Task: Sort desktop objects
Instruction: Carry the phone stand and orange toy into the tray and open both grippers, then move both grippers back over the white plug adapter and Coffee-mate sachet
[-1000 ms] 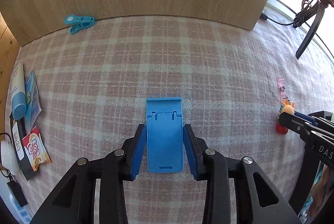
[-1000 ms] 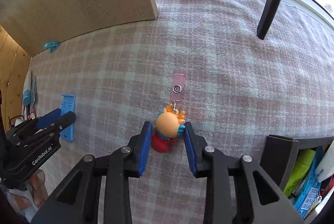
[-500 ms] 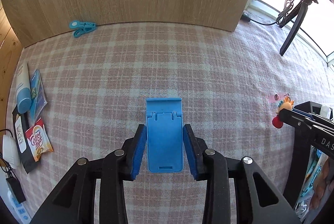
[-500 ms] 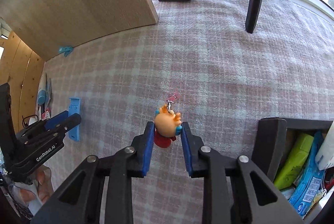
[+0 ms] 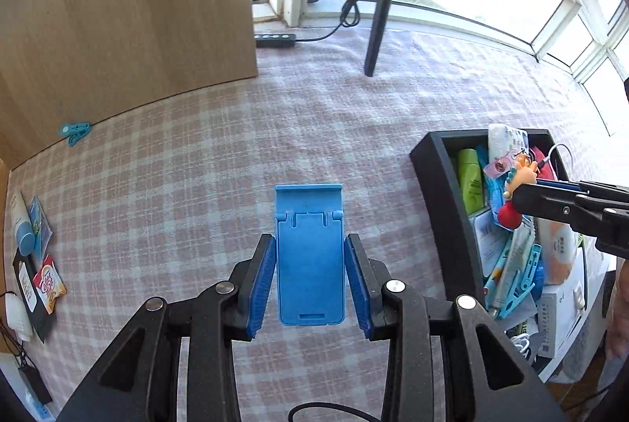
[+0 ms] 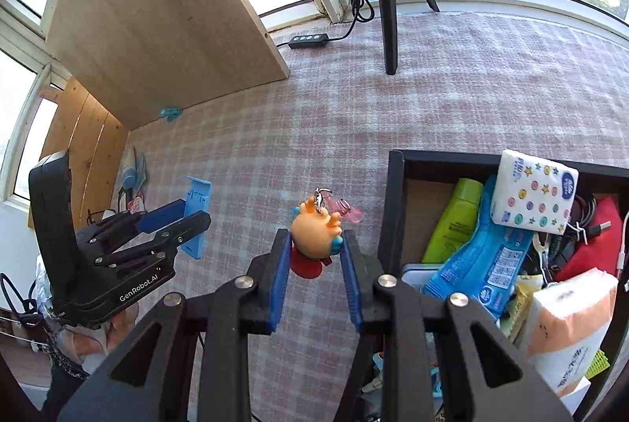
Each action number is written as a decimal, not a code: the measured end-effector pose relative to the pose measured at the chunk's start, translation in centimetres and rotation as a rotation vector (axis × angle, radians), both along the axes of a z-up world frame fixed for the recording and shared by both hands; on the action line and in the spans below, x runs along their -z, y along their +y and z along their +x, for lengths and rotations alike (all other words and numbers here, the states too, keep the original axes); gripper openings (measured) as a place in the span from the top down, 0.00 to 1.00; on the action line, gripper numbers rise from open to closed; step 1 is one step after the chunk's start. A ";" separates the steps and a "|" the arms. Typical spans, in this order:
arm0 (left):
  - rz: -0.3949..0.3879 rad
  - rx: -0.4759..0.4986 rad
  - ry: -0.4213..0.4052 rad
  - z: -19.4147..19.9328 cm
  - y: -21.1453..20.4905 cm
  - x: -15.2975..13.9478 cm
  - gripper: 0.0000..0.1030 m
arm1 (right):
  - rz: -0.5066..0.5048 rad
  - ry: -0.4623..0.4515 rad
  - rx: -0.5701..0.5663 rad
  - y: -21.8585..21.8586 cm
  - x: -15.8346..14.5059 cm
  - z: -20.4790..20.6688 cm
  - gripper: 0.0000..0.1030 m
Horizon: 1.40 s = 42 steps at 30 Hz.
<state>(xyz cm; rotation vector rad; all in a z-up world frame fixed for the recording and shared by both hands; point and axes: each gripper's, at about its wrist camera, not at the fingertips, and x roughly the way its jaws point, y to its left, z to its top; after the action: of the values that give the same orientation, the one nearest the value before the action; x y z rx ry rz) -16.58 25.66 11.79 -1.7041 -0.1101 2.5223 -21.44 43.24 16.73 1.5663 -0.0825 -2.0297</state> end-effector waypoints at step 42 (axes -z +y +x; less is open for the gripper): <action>0.001 0.169 -0.005 3.4 10.3 -1.7 0.47 | 0.120 0.008 0.221 15.3 0.3 2.8 0.60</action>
<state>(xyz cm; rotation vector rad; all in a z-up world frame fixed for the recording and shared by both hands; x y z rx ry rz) -13.16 35.97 13.46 -1.6436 0.0310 2.3958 -18.66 58.58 16.46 1.6868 -0.1387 -2.2469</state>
